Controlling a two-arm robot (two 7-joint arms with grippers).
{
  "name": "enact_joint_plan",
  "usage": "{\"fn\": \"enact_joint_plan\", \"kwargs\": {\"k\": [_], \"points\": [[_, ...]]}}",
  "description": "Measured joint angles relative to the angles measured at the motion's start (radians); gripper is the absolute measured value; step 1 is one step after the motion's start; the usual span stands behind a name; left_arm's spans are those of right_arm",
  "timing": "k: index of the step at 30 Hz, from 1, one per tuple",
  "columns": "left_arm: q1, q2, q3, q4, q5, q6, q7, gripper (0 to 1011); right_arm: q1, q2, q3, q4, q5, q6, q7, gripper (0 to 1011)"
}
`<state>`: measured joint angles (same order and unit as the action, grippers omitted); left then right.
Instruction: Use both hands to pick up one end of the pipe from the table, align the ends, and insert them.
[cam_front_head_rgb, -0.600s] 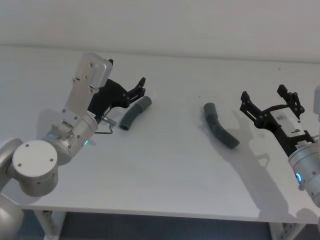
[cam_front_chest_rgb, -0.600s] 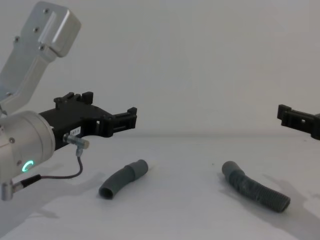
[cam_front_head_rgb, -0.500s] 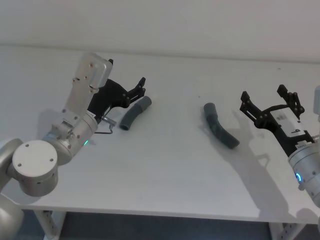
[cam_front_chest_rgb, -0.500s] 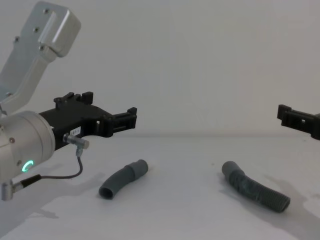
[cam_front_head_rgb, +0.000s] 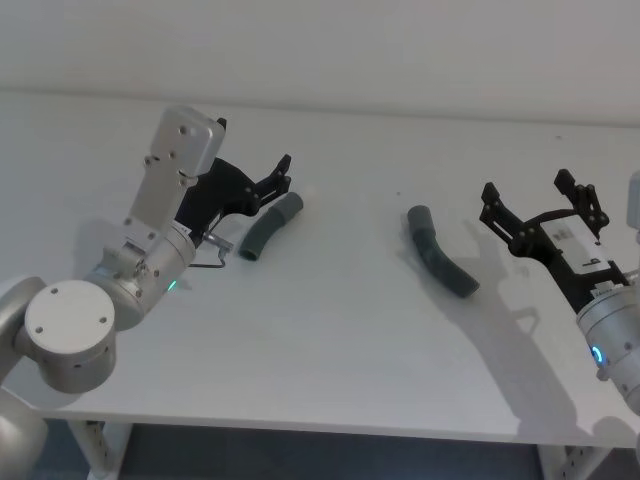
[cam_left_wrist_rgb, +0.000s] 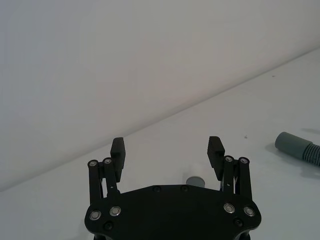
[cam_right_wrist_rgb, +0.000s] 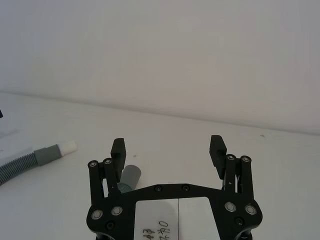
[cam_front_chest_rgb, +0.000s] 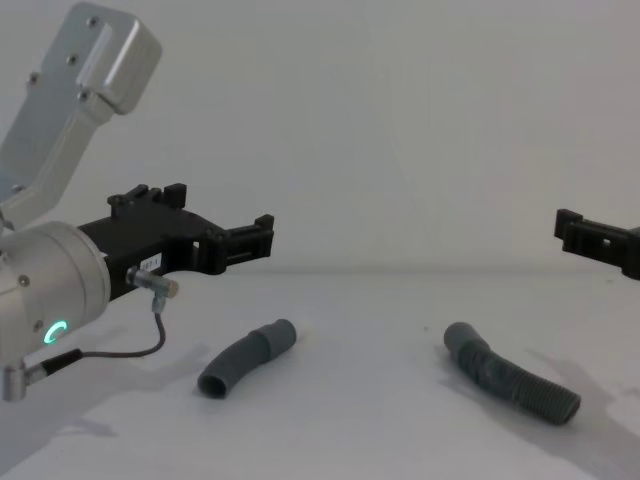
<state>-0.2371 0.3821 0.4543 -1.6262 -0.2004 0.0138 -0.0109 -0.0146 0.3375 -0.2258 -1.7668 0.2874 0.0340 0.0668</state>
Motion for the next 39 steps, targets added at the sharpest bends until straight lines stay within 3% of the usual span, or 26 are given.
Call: {"fn": "enact_joint_plan", "kwargs": {"k": [39], "points": [[-0.006,-0.003,-0.001,0.004,0.0,0.005,-0.002,1001,0.009,-0.002,-0.003,0.006,0.0,0.007,0.004,1000]]}}
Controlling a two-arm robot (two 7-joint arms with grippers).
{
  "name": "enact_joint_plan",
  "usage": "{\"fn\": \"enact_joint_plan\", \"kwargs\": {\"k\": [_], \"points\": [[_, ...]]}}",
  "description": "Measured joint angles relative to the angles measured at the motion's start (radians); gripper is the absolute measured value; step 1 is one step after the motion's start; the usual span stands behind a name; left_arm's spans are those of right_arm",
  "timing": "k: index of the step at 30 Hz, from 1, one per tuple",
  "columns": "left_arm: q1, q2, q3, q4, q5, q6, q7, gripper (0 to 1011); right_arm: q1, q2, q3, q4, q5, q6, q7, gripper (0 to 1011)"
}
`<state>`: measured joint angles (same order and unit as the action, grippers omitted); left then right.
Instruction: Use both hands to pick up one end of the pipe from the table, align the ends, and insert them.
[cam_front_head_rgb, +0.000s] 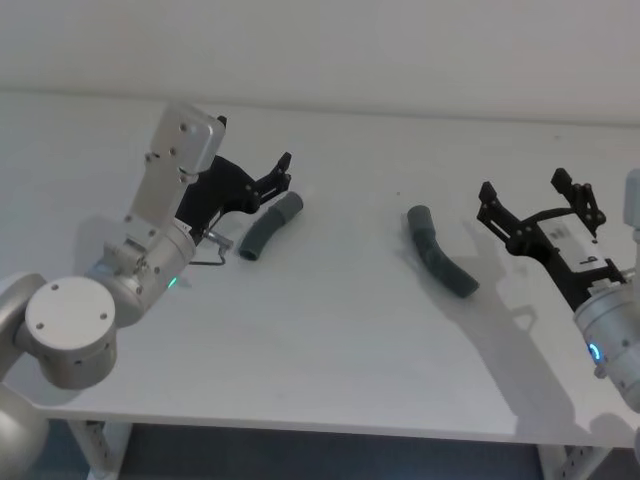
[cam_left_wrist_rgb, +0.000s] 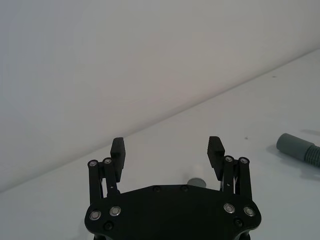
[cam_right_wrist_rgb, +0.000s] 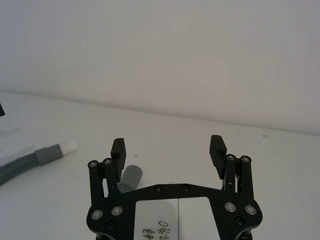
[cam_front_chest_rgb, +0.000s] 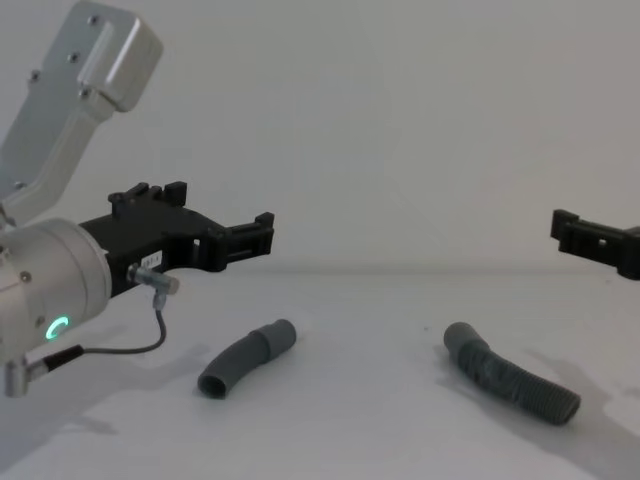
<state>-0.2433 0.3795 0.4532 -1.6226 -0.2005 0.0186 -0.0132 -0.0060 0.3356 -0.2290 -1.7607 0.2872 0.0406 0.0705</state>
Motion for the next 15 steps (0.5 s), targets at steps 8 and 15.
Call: {"fn": "enact_joint_plan", "kwargs": {"k": [8,15], "points": [[-0.06,-0.023,-0.001,0.045,-0.015,0.051,-0.032,1001,0.078,-0.014,-0.031,0.06,0.004,0.065,0.04,1000],[-0.125,-0.044,0.004,0.096,-0.035,0.119,-0.073,1001,0.164,-0.029,-0.068,0.13,0.006,0.149,0.084,1000]]}}
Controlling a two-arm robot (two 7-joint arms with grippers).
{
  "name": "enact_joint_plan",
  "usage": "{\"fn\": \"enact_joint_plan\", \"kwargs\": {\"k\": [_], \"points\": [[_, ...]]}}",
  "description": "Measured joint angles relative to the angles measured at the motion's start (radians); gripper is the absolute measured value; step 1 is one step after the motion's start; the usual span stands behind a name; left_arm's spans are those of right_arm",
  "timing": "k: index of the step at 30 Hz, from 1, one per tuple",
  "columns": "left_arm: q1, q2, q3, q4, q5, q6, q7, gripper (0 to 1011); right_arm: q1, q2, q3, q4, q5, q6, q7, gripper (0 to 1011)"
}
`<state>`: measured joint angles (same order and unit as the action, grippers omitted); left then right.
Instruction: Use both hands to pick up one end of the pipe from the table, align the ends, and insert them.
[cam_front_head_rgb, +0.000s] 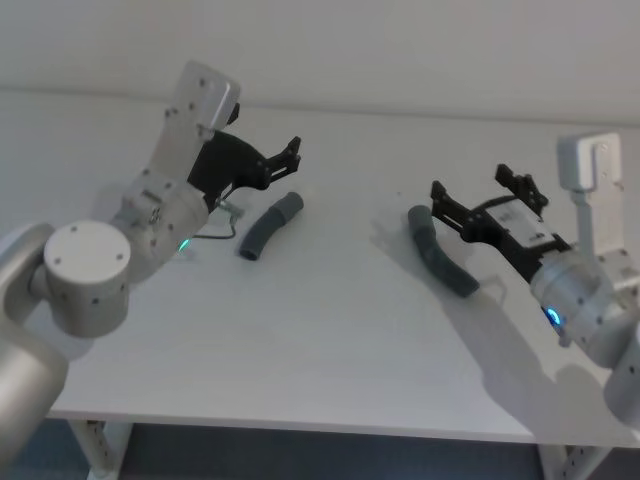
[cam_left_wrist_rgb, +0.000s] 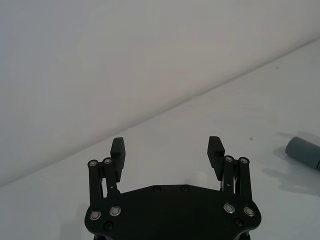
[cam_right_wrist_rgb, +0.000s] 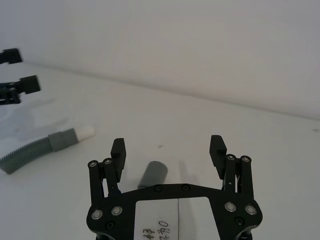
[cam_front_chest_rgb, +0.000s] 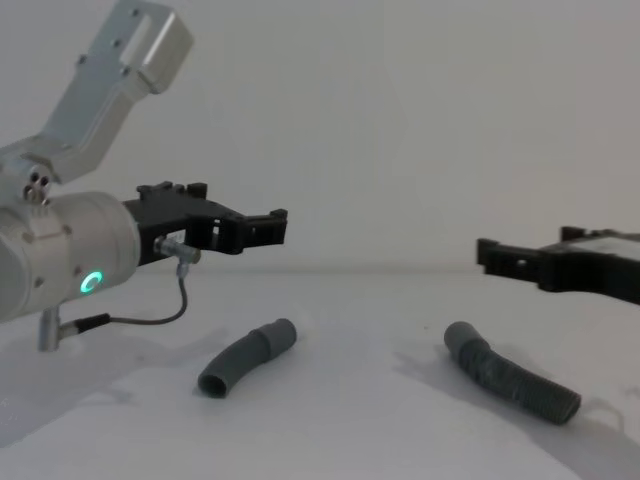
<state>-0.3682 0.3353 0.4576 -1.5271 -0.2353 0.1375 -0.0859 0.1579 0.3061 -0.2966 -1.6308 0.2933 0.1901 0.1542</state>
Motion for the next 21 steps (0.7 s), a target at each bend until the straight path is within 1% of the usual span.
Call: {"fn": "enact_joint_plan", "kwargs": {"k": [3,5,6,7,8,9,12,15,16,21], "points": [[-0.04,-0.01,0.005,0.031,-0.015,0.049,-0.035,1001,0.036,-0.007,-0.014,0.031,0.0,0.034,0.016,1000],[-0.057,-0.015,0.008,0.044,-0.022,0.071,-0.052,1001,0.057,-0.011,-0.021,0.047,0.001,0.058,0.028,1000],[-0.071,-0.017,0.011,0.055,-0.028,0.093,-0.069,1001,0.07,-0.013,-0.025,0.058,0.002,0.072,0.035,1000],[-0.077,-0.018,0.012,0.06,-0.031,0.102,-0.076,1001,0.07,-0.013,-0.025,0.058,0.002,0.072,0.035,1000],[-0.087,-0.02,0.014,0.067,-0.033,0.112,-0.085,1001,0.08,-0.014,-0.027,0.064,0.003,0.084,0.042,1000],[-0.101,-0.021,0.018,0.076,-0.04,0.134,-0.103,1001,0.085,-0.015,-0.029,0.068,0.004,0.093,0.046,1000],[-0.121,-0.023,0.024,0.09,-0.046,0.162,-0.128,1001,0.099,-0.015,-0.03,0.073,0.009,0.116,0.059,1000],[-0.153,-0.024,0.036,0.106,-0.053,0.209,-0.166,1001,0.107,-0.013,-0.03,0.074,0.014,0.136,0.07,1000],[-0.153,-0.024,0.036,0.106,-0.053,0.209,-0.166,1001,0.108,-0.012,-0.03,0.074,0.016,0.142,0.074,1000],[-0.181,-0.014,0.054,0.102,-0.054,0.28,-0.203,1001,0.109,-0.003,-0.025,0.059,0.031,0.17,0.091,1000]]}}
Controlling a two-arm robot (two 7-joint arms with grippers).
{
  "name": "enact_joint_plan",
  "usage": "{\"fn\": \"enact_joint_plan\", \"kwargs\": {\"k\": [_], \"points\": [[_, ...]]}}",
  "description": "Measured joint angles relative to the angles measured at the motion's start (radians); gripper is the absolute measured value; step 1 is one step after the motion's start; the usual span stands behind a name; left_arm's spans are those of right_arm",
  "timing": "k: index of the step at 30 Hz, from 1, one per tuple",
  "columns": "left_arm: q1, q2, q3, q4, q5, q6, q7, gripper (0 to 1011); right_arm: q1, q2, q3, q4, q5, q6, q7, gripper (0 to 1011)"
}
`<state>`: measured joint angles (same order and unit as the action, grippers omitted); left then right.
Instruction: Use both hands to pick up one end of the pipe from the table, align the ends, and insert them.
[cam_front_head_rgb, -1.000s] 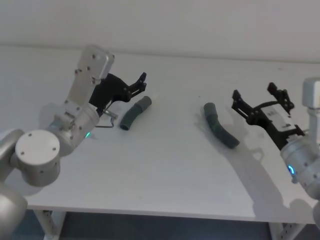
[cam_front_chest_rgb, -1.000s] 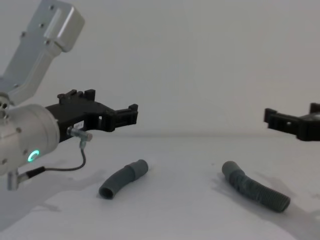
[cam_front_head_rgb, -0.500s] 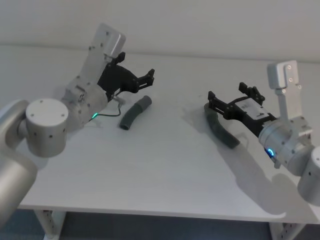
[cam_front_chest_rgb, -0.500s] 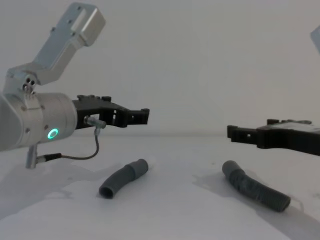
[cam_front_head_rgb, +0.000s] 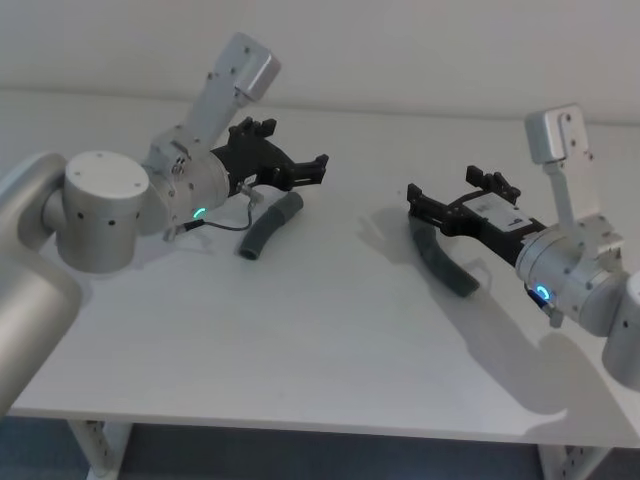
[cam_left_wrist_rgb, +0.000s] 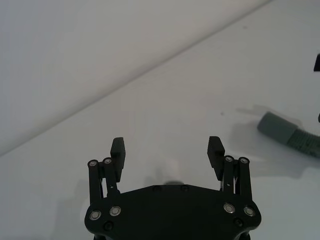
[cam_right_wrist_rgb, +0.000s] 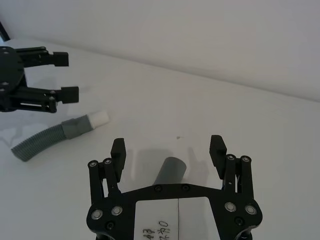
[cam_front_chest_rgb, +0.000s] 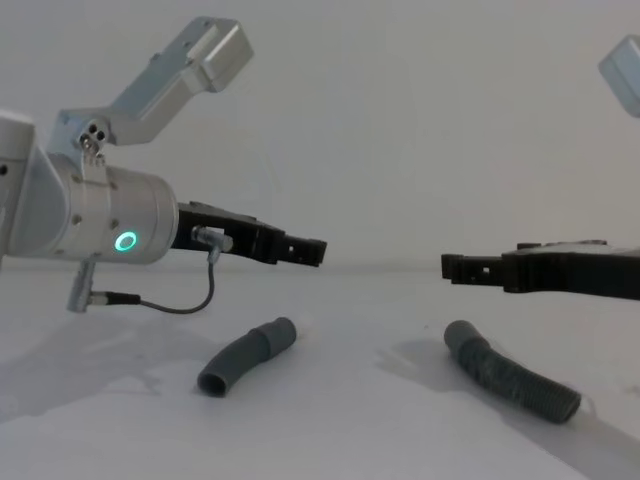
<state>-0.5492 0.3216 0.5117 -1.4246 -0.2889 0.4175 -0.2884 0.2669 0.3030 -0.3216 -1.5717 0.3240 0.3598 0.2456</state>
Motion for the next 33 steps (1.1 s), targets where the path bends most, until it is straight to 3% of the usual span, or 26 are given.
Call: {"fn": "enact_joint_plan", "kwargs": {"k": [7,17,33], "points": [[-0.001,0.015,0.005,-0.04,0.007,0.067,-0.006,1001,-0.005,0.015,0.003,-0.019,0.009,0.025,0.01,1000],[0.046,0.022,-0.01,-0.118,0.019,0.144,0.034,1001,-0.021,0.042,0.002,-0.041,0.004,0.057,0.014,1000],[0.129,-0.014,-0.06,-0.161,0.005,0.169,0.095,1001,-0.051,0.069,0.004,-0.069,0.0,0.111,0.03,1000]]}}
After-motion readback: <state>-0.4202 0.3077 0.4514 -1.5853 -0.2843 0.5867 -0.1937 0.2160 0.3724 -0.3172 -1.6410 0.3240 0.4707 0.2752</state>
